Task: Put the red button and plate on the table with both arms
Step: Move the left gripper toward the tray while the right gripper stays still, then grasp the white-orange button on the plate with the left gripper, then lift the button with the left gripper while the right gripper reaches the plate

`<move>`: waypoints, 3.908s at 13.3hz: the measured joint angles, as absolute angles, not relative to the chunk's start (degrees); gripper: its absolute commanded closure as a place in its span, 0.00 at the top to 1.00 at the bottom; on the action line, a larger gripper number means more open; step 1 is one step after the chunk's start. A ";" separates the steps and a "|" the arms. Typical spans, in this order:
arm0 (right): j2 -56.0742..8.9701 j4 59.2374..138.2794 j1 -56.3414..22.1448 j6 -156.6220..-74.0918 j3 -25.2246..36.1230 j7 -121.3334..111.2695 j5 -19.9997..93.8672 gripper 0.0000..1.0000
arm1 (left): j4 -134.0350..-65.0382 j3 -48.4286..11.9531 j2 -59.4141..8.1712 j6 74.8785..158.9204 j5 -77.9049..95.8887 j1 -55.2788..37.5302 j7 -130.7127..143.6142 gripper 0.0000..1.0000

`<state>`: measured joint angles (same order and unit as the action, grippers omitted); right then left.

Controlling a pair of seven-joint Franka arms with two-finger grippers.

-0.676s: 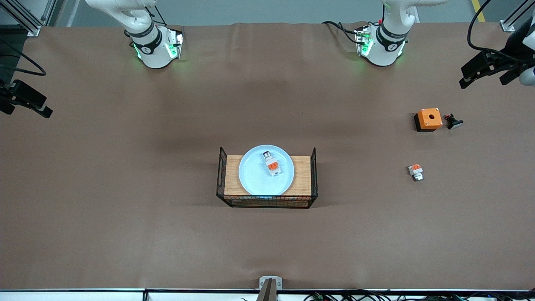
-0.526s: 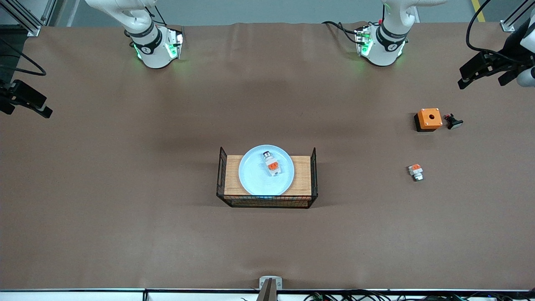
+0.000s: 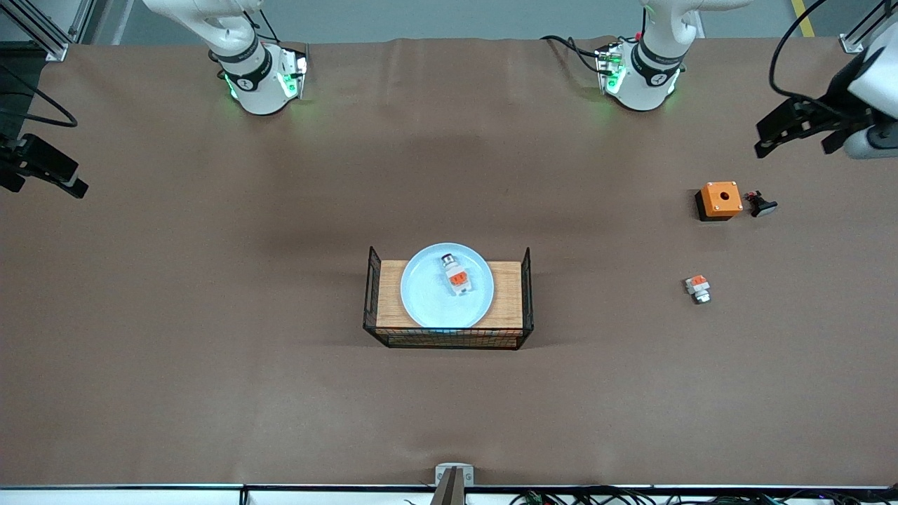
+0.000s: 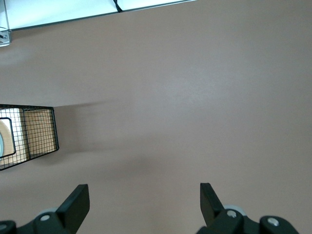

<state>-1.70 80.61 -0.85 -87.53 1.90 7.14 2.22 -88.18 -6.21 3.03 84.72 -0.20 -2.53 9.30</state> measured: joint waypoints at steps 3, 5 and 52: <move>-2.43 80.62 -0.88 -87.53 1.67 7.14 2.22 1.00 | -87.67 -12.25 -0.86 87.54 -0.19 -4.49 19.47 1.00; -2.89 80.61 -0.92 -87.53 1.56 7.14 2.22 1.00 | -85.56 -15.08 -4.89 89.67 -0.18 -6.65 26.96 1.00; -25.10 81.72 -39.48 -110.38 0.59 85.28 0.13 0.98 | -78.17 -7.89 -19.42 96.42 -3.63 -13.34 44.47 0.00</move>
<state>-25.10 81.72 -39.48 -110.38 0.59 85.28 0.13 -78.17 -7.89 -19.42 96.42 -3.63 -13.34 44.47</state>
